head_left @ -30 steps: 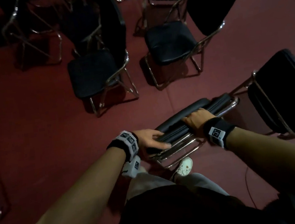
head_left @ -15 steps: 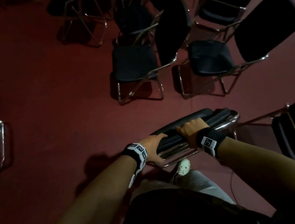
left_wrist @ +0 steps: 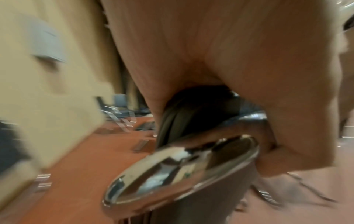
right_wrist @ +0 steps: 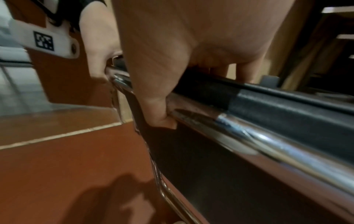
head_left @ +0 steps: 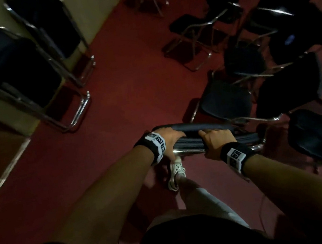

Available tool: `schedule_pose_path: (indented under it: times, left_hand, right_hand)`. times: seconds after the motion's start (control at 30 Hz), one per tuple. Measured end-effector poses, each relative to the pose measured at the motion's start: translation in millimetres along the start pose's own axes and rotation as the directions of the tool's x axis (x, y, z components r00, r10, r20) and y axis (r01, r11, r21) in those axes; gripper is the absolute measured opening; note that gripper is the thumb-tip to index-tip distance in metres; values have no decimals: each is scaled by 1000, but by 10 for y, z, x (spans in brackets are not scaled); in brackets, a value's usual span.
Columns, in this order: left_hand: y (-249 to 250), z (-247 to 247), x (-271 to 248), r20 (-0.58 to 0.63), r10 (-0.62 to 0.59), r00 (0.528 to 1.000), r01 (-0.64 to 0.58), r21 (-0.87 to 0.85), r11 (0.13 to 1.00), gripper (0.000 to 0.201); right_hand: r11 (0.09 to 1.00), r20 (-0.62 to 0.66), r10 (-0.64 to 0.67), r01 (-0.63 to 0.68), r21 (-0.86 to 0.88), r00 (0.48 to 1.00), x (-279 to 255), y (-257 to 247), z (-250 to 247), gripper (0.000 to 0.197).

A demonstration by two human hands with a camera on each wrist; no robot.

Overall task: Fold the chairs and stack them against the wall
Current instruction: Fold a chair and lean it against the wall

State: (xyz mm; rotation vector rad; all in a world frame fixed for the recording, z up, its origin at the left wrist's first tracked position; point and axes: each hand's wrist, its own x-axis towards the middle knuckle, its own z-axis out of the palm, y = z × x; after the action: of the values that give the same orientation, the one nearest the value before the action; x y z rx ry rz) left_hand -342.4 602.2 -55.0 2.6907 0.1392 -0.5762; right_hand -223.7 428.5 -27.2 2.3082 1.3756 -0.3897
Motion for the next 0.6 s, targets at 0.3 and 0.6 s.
schedule_pose_path:
  times: [0.3, 0.6]
  left_hand:
    - [-1537, -8, -281, 67, -336, 940, 342, -183, 922, 61]
    - [-2957, -248, -341, 169, -536, 827, 552, -424, 718, 44]
  right_hand:
    - [939, -47, -338, 333, -89, 940, 1638, -929, -394, 64]
    - [820, -49, -571, 572, 1, 819, 3080, -1580, -1166, 80]
